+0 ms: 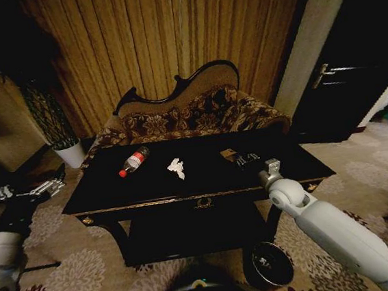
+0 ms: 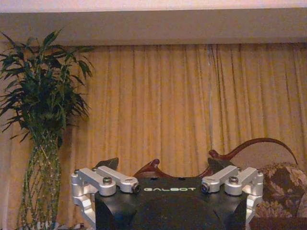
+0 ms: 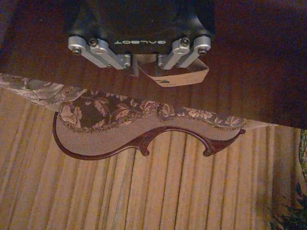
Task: Move to the front of the table and place the trash on the table into the trash bin.
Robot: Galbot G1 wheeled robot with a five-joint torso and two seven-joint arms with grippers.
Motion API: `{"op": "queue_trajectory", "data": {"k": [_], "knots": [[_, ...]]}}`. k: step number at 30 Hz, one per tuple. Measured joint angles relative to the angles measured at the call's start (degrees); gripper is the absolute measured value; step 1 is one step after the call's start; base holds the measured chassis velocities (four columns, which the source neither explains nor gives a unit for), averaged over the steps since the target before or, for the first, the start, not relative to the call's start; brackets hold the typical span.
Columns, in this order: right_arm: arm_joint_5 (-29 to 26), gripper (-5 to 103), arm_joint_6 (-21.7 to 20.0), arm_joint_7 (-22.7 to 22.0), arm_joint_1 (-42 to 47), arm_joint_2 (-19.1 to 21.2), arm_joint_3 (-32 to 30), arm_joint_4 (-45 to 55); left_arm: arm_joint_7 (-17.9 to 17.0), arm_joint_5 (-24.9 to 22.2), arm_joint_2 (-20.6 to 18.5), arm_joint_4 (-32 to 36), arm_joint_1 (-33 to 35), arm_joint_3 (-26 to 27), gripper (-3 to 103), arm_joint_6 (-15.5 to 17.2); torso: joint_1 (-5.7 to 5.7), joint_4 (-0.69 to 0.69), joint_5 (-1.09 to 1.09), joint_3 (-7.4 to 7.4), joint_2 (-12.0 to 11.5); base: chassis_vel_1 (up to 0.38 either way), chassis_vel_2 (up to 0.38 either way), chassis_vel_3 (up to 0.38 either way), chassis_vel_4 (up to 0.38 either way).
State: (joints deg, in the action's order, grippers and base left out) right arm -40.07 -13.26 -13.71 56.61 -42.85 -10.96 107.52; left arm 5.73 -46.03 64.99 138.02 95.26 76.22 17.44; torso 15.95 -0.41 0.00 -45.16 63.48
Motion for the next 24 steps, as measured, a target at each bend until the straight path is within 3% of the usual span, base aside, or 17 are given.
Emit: {"op": "queue_trajectory", "data": {"k": [1,4,6,19,24], "knots": [[0.0,22,0.0,0.0,0.0,0.0,0.0,0.0,0.0,0.0,0.0,0.0,0.0,0.0,100,0.0,0.00,0.00,0.00,0.00,0.0,0.000,0.000,0.000,0.000],[0.0,6,0.0,0.0,0.1,0.0,0.0,0.1,0.0,0.0,0.0,0.0,0.2,0.2,100,0.0,0.00,0.00,0.00,0.00,0.0,0.000,0.000,0.000,0.000],[0.0,1,0.0,0.0,0.4,0.2,-0.2,0.2,0.1,-0.1,0.0,0.0,0.3,0.4,100,-0.1,0.00,0.00,0.00,0.00,0.0,0.000,0.000,0.000,0.000],[-0.6,0,0.3,0.0,1.6,0.8,-1.8,1.0,0.2,-0.1,0.1,-0.2,0.2,0.3,100,-0.2,0.00,0.00,0.00,0.00,0.0,0.000,0.000,0.000,0.000],[-3.9,0,0.4,-0.2,2.7,0.6,-4.6,2.2,0.2,-0.2,-0.2,-0.5,0.1,0.2,100,-0.2,0.00,0.01,0.00,0.00,0.0,0.000,0.000,0.000,0.000]]}}
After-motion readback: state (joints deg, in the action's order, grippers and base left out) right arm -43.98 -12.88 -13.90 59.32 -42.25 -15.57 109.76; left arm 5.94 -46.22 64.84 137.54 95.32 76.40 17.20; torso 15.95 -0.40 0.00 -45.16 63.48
